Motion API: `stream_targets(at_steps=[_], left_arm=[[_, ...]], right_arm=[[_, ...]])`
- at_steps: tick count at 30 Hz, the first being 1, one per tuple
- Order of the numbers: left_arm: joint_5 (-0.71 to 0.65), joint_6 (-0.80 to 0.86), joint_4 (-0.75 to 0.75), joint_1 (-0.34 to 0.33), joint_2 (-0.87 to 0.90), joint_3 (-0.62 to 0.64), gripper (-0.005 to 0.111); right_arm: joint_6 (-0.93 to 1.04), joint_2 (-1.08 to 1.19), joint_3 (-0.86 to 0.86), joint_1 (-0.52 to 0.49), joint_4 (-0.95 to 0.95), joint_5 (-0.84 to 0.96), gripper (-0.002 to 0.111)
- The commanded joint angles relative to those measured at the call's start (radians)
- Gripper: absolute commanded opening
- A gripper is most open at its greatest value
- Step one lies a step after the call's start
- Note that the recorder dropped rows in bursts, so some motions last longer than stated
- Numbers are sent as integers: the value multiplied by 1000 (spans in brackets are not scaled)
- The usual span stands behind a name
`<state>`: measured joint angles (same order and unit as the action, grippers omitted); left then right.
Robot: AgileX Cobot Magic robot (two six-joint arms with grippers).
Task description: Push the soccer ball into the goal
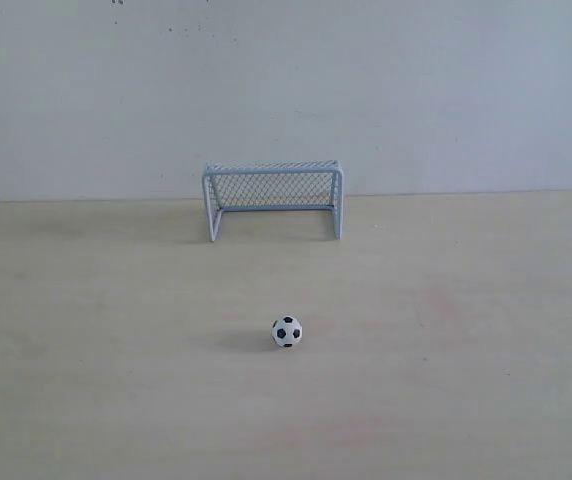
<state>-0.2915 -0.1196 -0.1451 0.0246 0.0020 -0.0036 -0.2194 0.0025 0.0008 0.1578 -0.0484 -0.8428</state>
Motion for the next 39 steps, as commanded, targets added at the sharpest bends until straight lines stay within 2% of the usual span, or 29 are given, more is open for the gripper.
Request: stream_targets(at_steps=[1,3,7,16,24,29,34,39], left_arm=[[-2,4,-3,-3,-2,4,4],[-2,4,-3,-3,-2,4,4],[-2,4,-3,-3,-2,4,4],[-2,4,-3,-3,-2,4,4],[-2,4,-3,-3,-2,4,4],[-2,4,-3,-3,-2,4,4],[-2,4,-3,-3,-2,4,4],[-2,4,-3,-3,-2,4,4]], right_arm=[[-62,-3,-130,-7,60,250,0],[-60,25,-236,-7,116,473,0],[-106,164,-394,-7,136,771,0],[-91,555,-639,-7,89,1167,0],[114,798,-800,-7,-53,1426,0],[143,858,-930,-7,-143,1535,0],[505,858,-1040,-7,-363,1634,0],[618,863,-1120,-7,-531,1702,0]])
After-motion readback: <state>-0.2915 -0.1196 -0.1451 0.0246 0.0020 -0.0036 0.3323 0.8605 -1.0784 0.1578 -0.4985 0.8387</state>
